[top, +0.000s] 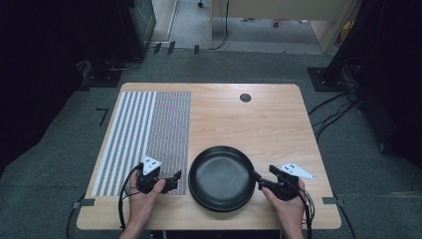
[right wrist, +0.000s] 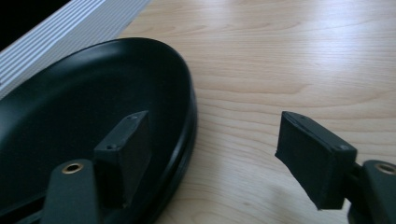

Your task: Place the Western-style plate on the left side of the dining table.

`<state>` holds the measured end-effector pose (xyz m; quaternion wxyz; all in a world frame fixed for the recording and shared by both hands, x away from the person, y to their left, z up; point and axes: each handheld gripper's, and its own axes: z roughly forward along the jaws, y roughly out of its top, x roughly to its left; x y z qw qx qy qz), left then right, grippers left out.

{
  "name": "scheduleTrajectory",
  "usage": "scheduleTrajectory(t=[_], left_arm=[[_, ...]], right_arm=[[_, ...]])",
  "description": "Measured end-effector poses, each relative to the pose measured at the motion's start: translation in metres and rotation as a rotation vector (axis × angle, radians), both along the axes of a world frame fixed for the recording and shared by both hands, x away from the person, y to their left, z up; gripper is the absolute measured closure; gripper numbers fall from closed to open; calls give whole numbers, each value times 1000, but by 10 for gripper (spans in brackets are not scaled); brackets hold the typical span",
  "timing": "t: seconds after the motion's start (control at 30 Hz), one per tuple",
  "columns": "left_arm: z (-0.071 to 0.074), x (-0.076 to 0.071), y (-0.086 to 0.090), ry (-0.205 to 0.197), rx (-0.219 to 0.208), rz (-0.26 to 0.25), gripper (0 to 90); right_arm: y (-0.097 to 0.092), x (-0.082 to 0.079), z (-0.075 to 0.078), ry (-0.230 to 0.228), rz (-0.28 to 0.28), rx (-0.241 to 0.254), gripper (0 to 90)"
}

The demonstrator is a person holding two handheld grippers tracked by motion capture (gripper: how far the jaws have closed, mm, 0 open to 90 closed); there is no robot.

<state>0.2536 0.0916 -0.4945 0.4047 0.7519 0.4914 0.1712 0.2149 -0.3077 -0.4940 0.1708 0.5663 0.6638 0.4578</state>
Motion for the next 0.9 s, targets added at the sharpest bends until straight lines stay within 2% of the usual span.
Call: scheduleTrajectory(t=[0.17,0.33,0.47,0.57,0.63,0.77,0.9], left_arm=[[4,-1,-7,-6,-41,-28,134],[8,-4,-13,-10,-72,-39,154],[9,-8,-19,-1,-100,-65,237],[7,-11,-25,11,-114,-98,292],[5,-12,-29,26,-129,-130,363],[2,-15,-35,48,-125,-165,440],[-1,-16,-38,81,-120,-184,494]], right_arm=[[11,3,-1,2,16,6,329],[21,5,-6,18,36,11,467],[25,6,-6,16,29,47,581],[25,5,-6,1,8,29,675],[22,5,-6,0,-7,51,726],[18,3,-5,21,-22,85,760],[17,2,-6,15,-30,73,783]])
